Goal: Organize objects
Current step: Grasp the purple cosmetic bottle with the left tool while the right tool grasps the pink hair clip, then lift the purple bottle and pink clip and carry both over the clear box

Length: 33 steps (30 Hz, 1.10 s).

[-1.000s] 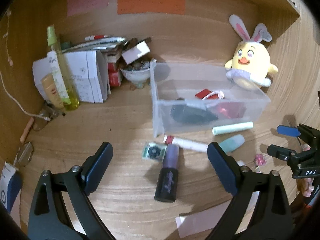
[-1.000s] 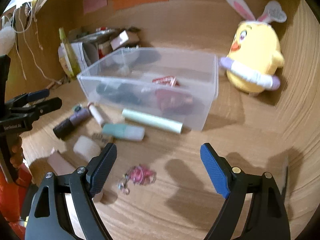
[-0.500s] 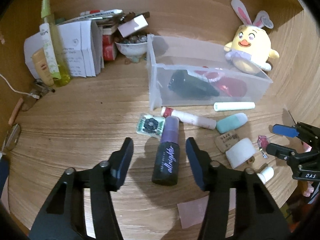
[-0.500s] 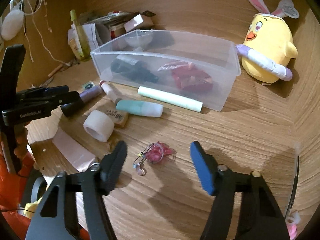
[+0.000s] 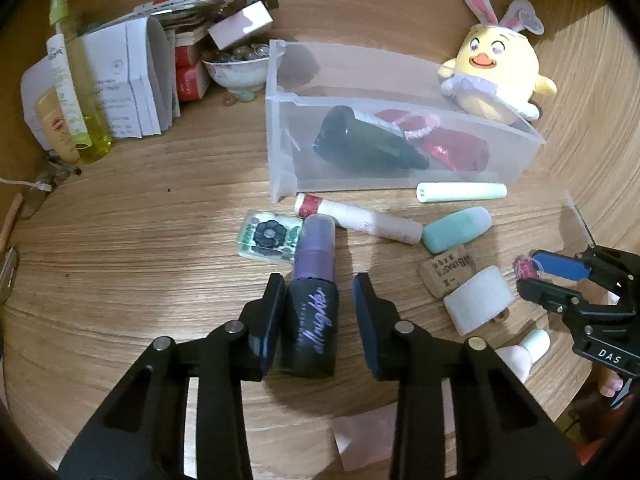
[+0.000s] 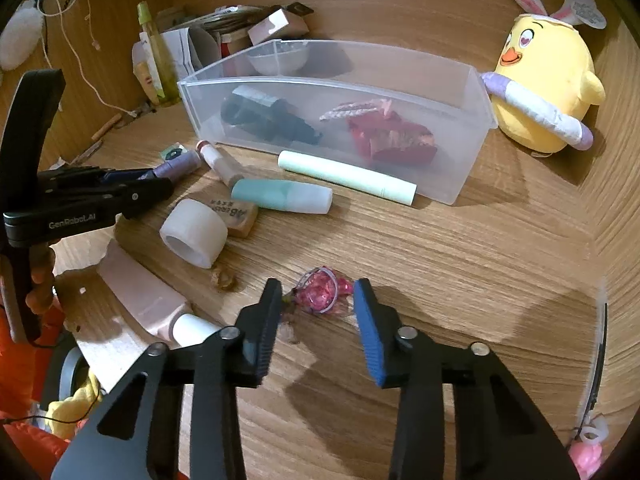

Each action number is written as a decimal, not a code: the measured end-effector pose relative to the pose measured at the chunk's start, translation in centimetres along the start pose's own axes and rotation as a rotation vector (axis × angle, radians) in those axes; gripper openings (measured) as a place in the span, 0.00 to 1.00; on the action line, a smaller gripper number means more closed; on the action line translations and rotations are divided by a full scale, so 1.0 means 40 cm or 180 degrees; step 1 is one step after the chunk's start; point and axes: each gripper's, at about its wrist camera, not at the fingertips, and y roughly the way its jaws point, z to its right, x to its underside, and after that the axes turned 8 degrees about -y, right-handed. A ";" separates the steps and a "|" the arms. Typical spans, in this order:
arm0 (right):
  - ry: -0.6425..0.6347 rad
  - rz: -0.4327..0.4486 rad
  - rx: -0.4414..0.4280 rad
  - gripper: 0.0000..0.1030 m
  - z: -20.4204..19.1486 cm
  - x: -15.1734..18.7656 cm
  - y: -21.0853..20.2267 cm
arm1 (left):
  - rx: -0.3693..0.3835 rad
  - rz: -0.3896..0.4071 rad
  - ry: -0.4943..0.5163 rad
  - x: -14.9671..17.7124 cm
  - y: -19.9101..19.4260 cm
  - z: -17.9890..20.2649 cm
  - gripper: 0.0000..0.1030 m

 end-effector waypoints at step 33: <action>0.0140 0.0683 0.0185 0.18 0.044 -0.085 -0.122 | 0.0179 0.0665 -0.0075 -0.030 -0.163 0.029 0.25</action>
